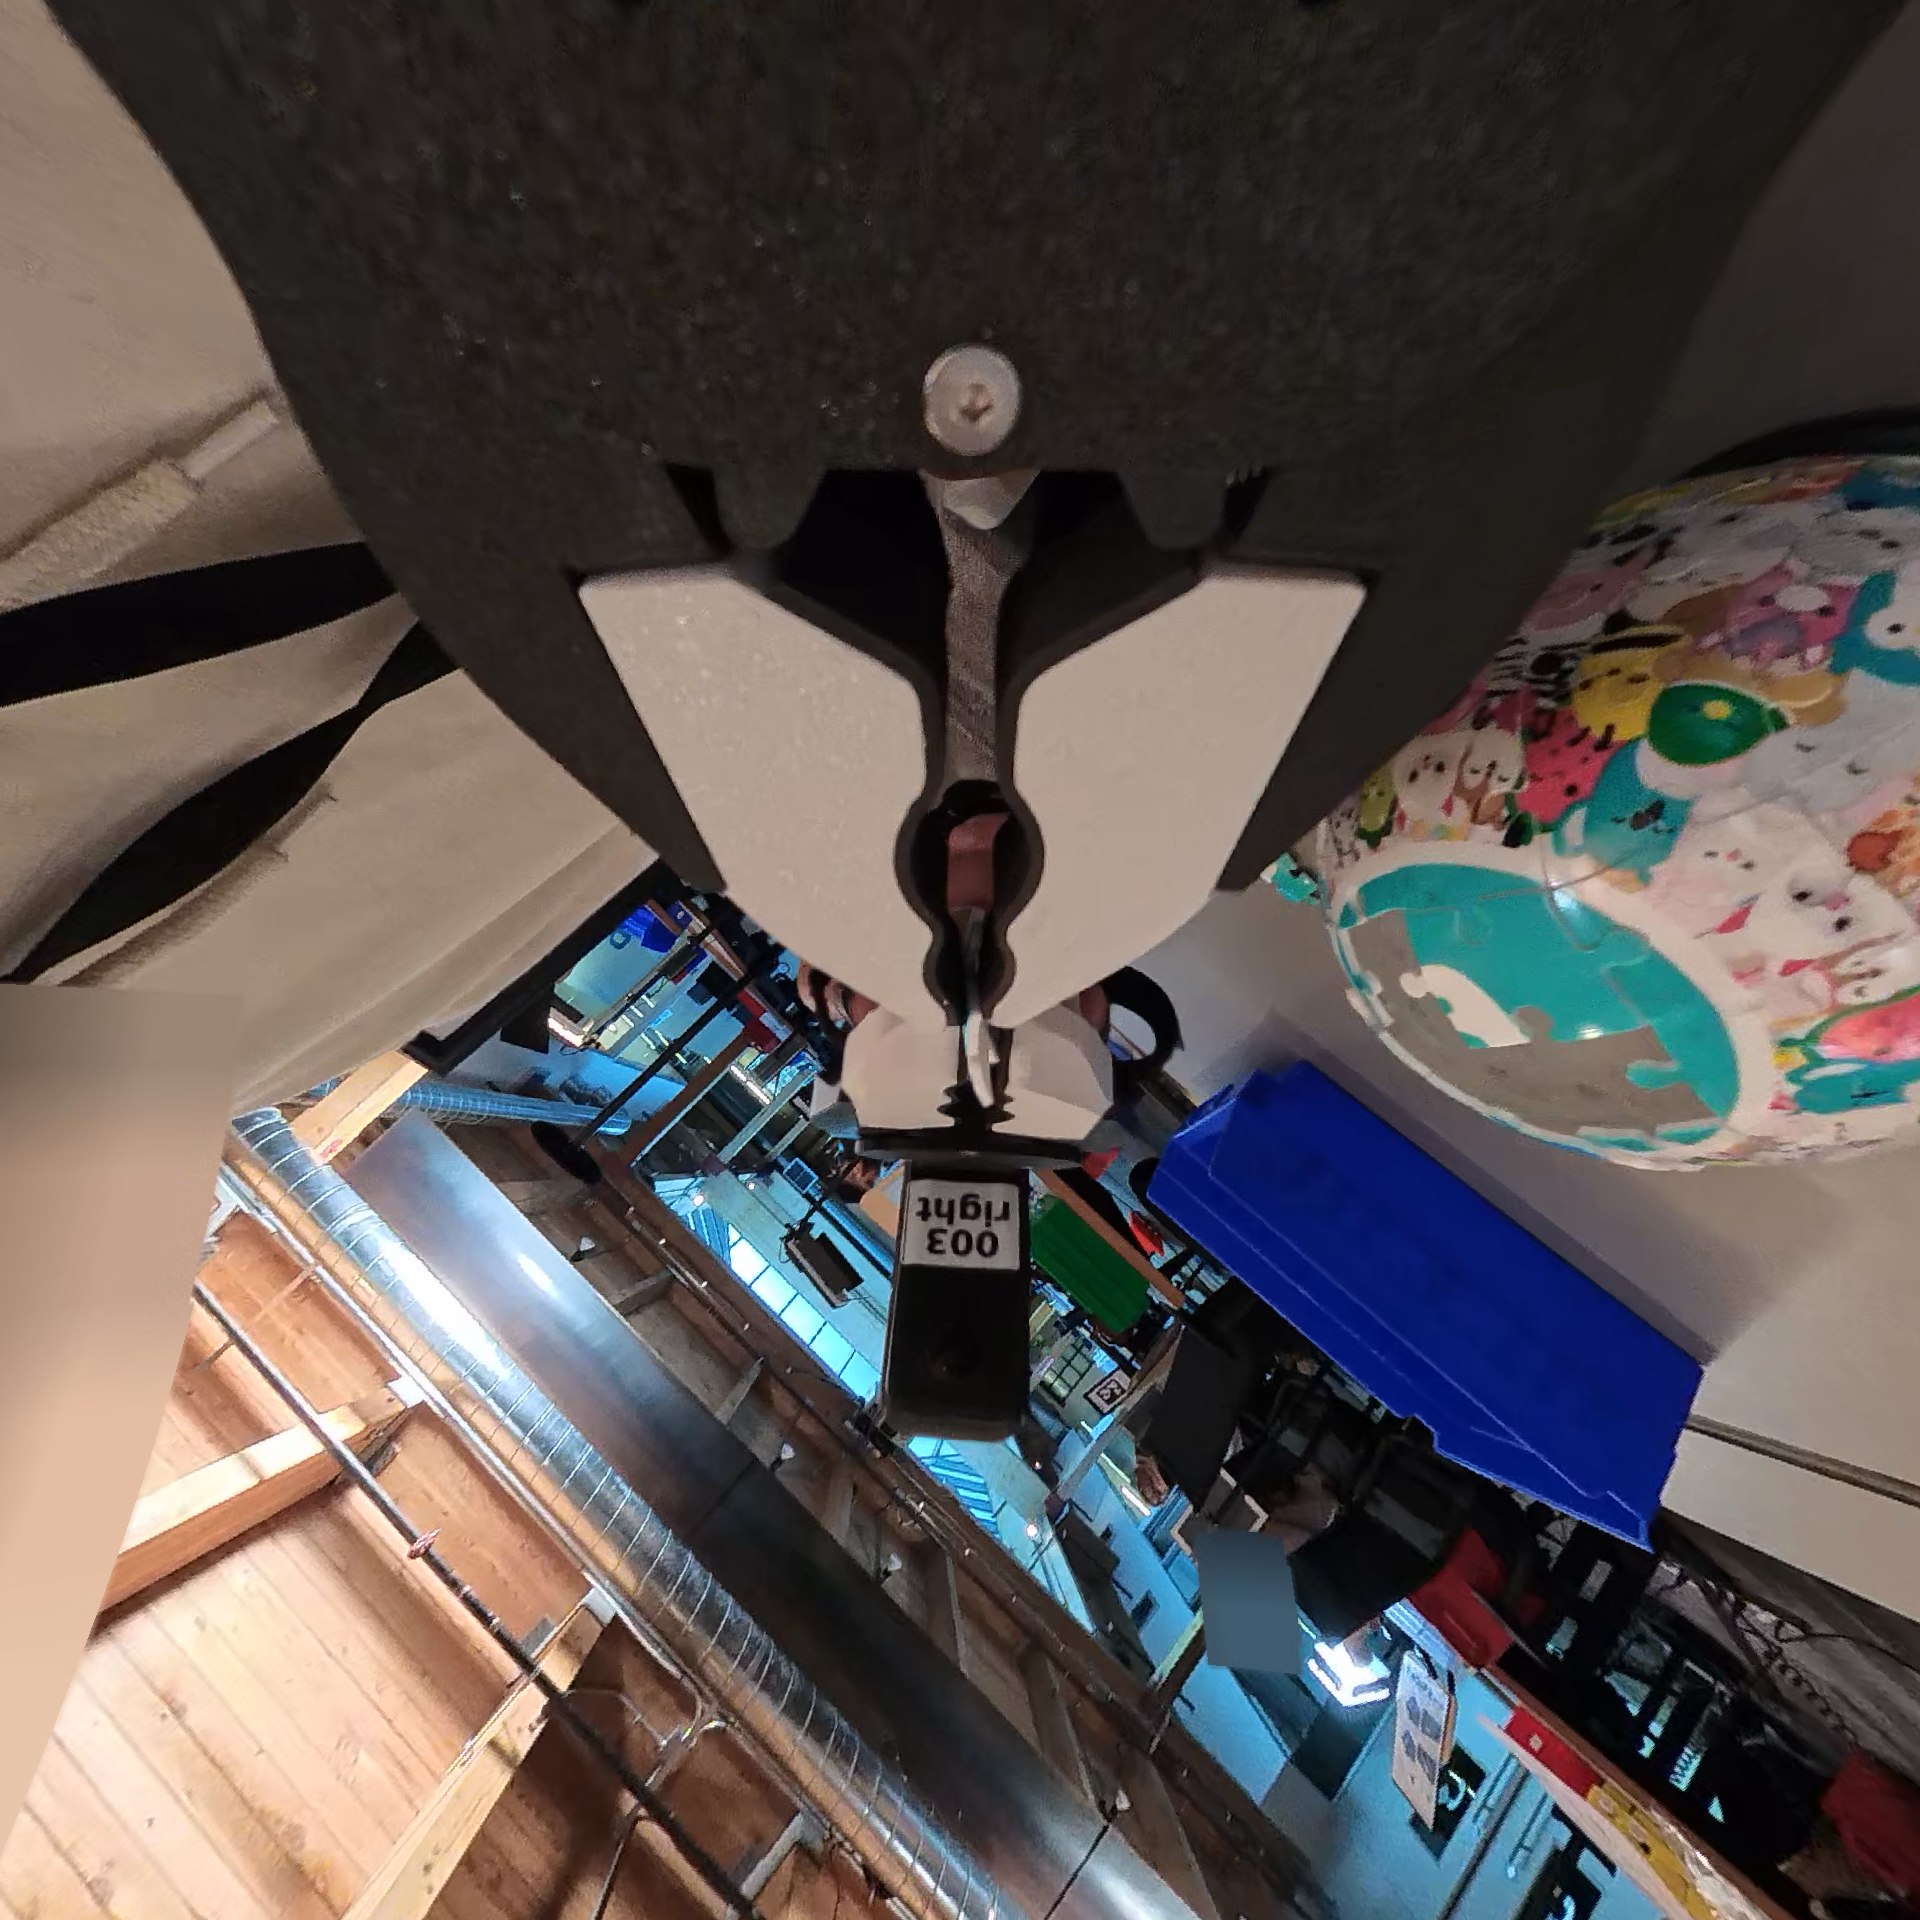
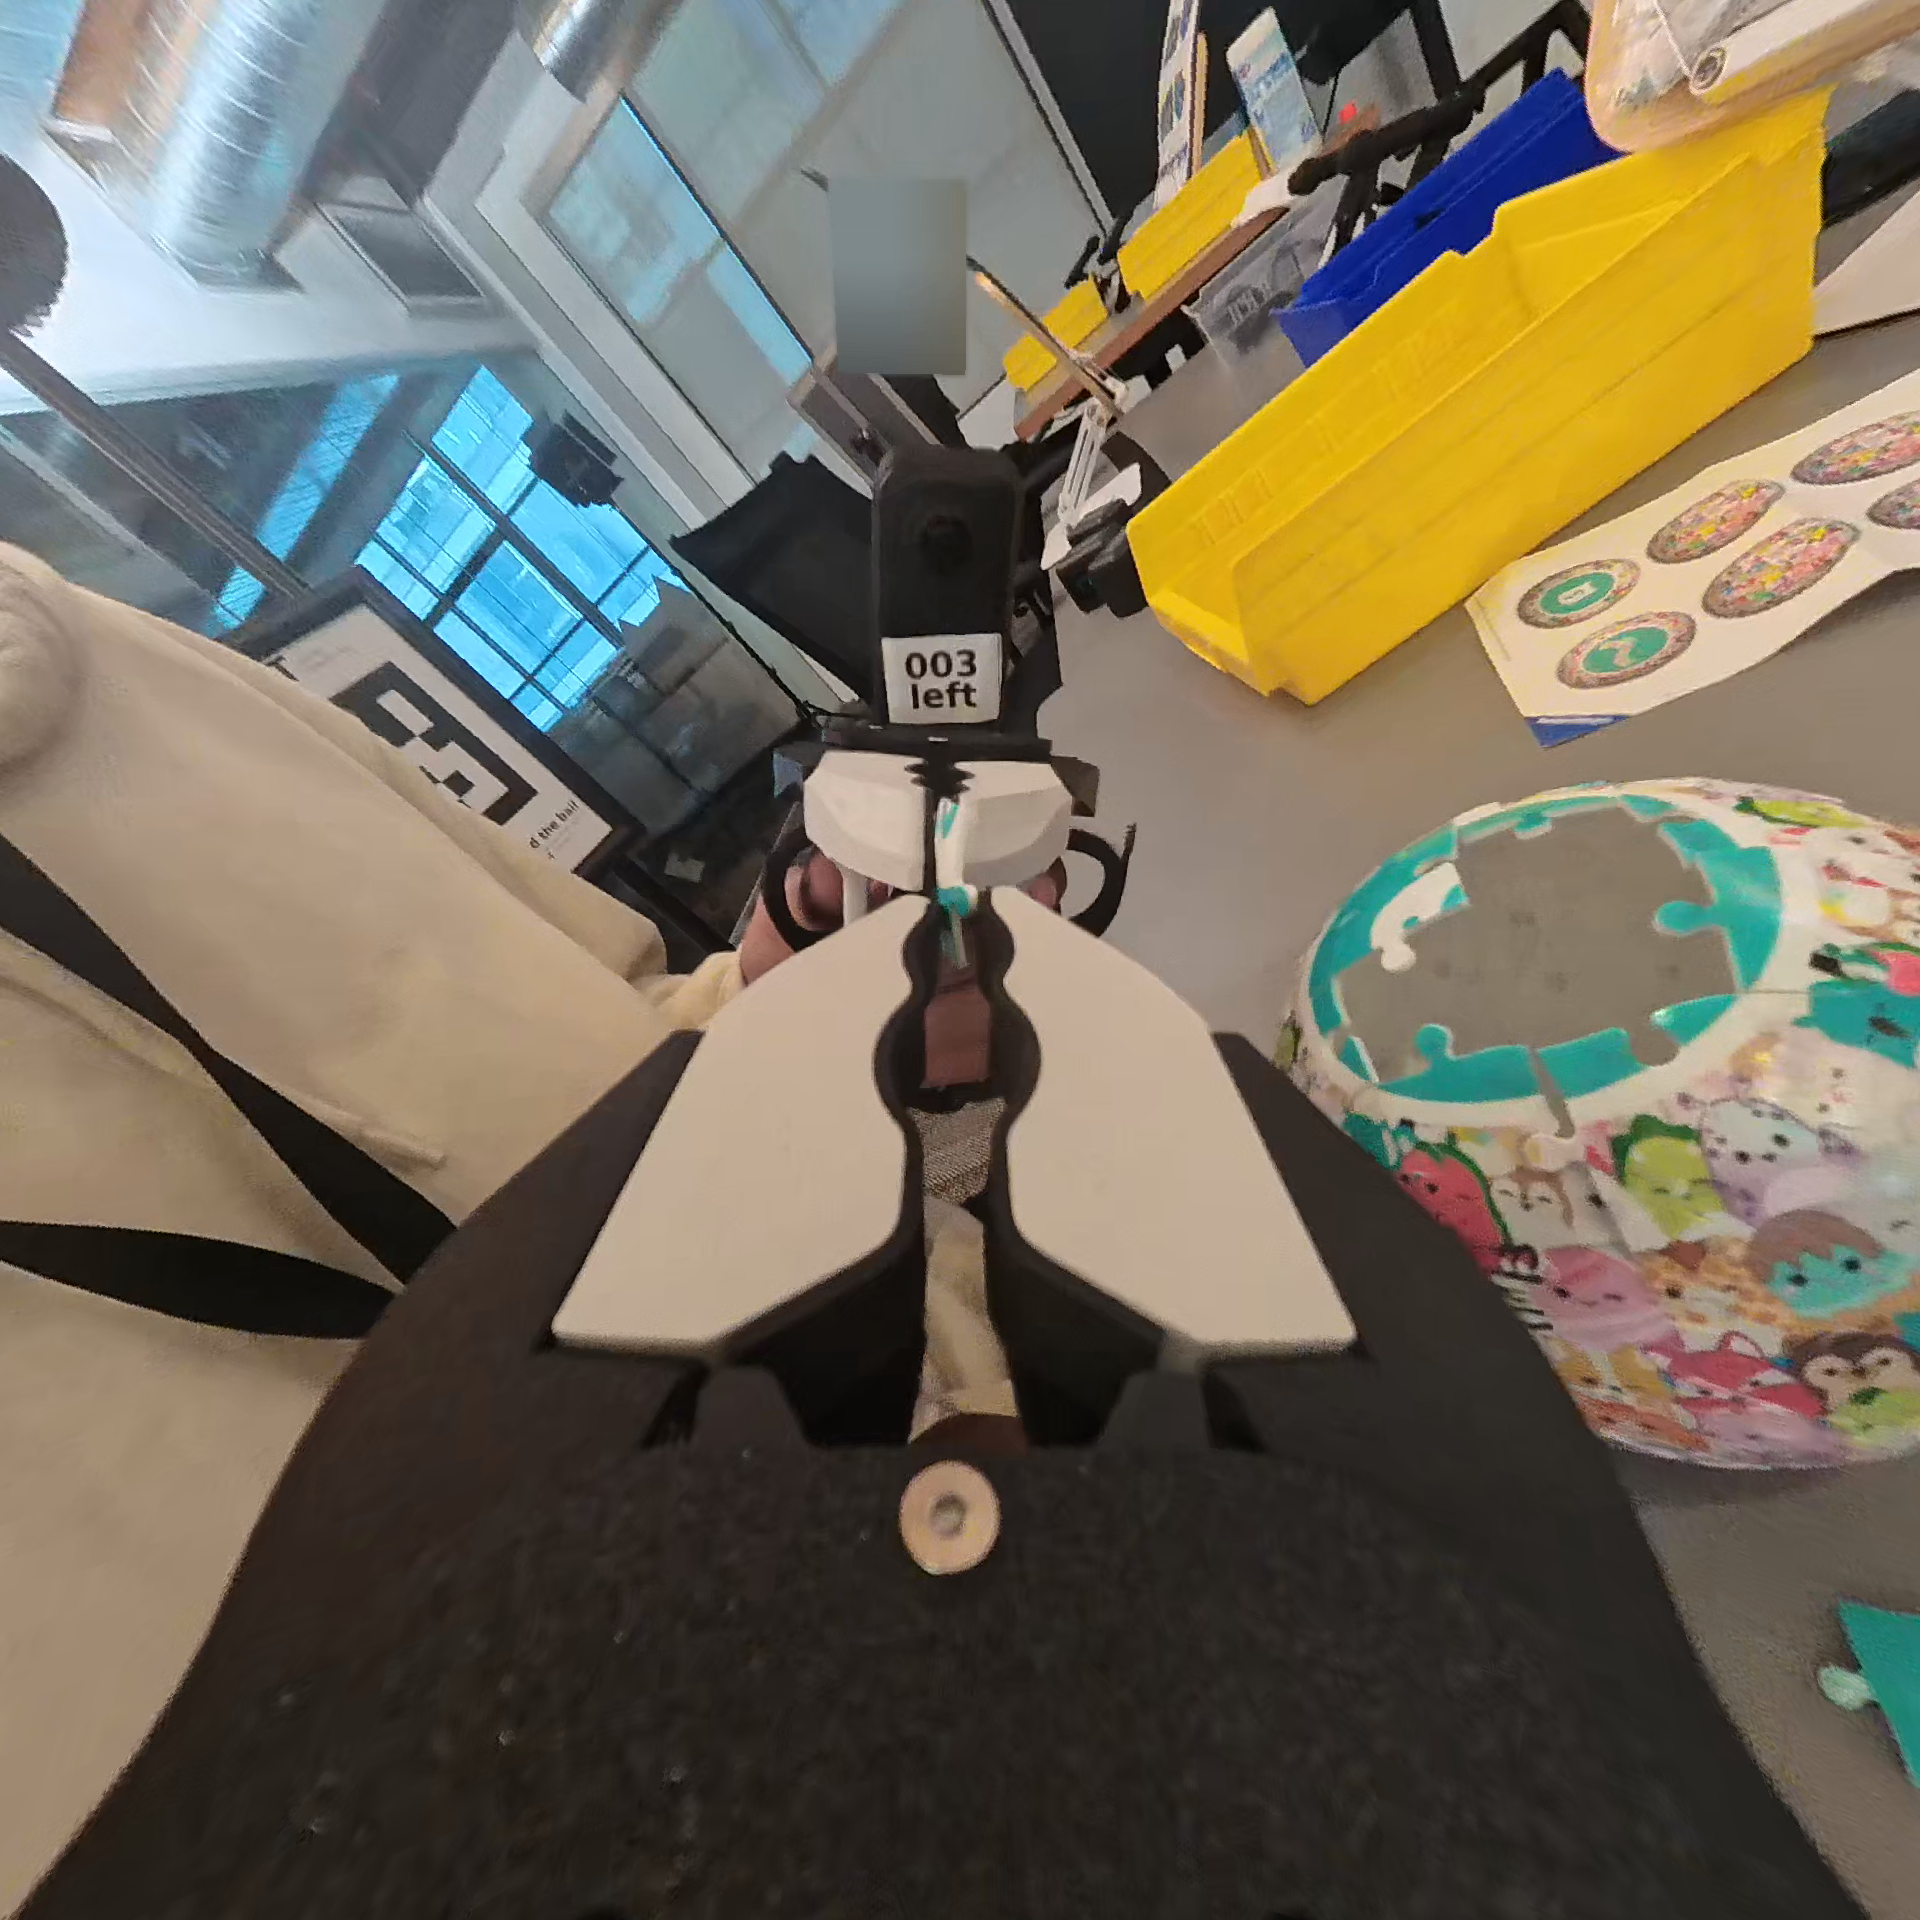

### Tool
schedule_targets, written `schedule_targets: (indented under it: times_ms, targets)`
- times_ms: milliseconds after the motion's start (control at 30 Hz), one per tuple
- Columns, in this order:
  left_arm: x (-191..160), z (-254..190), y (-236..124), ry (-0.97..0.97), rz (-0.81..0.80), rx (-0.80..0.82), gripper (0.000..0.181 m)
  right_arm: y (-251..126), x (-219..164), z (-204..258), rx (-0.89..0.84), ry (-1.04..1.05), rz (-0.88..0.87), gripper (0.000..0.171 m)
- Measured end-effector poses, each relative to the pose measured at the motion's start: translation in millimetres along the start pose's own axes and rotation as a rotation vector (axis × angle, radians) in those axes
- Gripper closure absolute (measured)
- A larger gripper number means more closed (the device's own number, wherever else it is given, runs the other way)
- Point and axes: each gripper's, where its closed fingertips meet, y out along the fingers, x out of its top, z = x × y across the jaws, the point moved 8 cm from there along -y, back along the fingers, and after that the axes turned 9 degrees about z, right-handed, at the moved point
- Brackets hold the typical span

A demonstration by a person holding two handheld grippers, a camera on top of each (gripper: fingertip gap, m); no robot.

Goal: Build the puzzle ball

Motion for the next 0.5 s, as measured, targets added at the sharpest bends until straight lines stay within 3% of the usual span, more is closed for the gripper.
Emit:
schedule_targets:
  times_ms: [233,400,500]
  targets:
    - [-7.5,1.3,5.8,-0.012,0.041,-0.028,0.178,-4.0,5.1,2.2,0.014,0.025,0.079,0.167]
    - [-11.7,3.1,3.6,0.011,0.086,0.012,0.168,-7.4,9.1,-0.2,0.042,0.034,0.209,0.169]
    - [-7.8,2.3,-5.1,0.024,0.061,0.011,0.175,-10.9,12.8,-0.6,0.071,0.041,0.279,0.169]
